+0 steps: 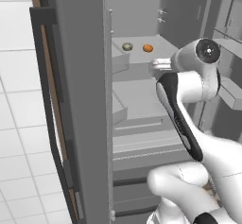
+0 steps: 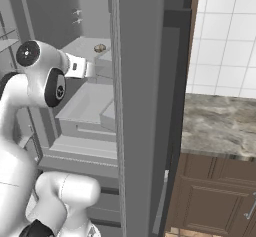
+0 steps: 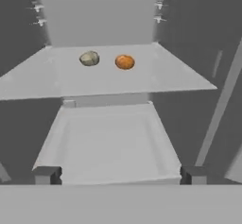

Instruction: Move the dumpling and tangerine from the second highest shelf to the top shelf to make space. Then, place the pitcher from the counter on the cleared second highest shelf.

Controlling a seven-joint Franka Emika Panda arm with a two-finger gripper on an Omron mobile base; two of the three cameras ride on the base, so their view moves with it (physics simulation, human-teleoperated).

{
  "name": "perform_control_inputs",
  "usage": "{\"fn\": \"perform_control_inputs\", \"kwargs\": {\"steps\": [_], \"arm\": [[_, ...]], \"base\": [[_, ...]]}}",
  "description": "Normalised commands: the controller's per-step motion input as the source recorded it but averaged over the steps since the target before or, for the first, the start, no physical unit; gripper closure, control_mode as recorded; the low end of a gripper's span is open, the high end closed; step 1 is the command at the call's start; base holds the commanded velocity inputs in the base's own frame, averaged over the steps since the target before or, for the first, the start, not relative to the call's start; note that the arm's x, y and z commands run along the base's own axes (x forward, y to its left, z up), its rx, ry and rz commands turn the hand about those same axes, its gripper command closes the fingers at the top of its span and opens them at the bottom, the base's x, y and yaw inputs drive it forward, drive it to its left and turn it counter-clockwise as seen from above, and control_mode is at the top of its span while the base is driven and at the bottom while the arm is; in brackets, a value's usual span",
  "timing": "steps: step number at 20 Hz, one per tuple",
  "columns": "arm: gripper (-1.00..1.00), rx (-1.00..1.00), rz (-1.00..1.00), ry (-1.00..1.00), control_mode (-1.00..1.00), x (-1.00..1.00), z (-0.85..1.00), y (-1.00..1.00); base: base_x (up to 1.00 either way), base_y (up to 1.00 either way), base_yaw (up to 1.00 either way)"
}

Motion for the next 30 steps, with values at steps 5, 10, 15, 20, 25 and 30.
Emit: {"fn": "perform_control_inputs", "kwargs": {"steps": [5,10,15,20,25,30], "arm": [[-1.00,0.00,0.21,0.18,-1.00,-0.98,-0.41,0.23],[-1.00,0.00,0.06,0.14,-1.00,-0.95,-0.41,0.36],[-1.00,0.00,-0.01,0.06,-1.00,-0.87,-0.23,0.09],[-1.00,0.00,-0.04,0.00,-1.00,-0.69,-0.14,-0.35],[-1.00,0.00,0.00,0.00,-1.00,-0.08,-0.15,-0.25],[-1.00,-0.03,0.00,0.00,-1.00,0.04,-0.01,0.09]], "base": [[0.00,0.00,0.00],[0.00,0.00,0.00],[0.00,0.00,0.00],[0.00,0.00,0.00],[0.00,0.00,0.00],[0.00,0.00,0.00]]}}
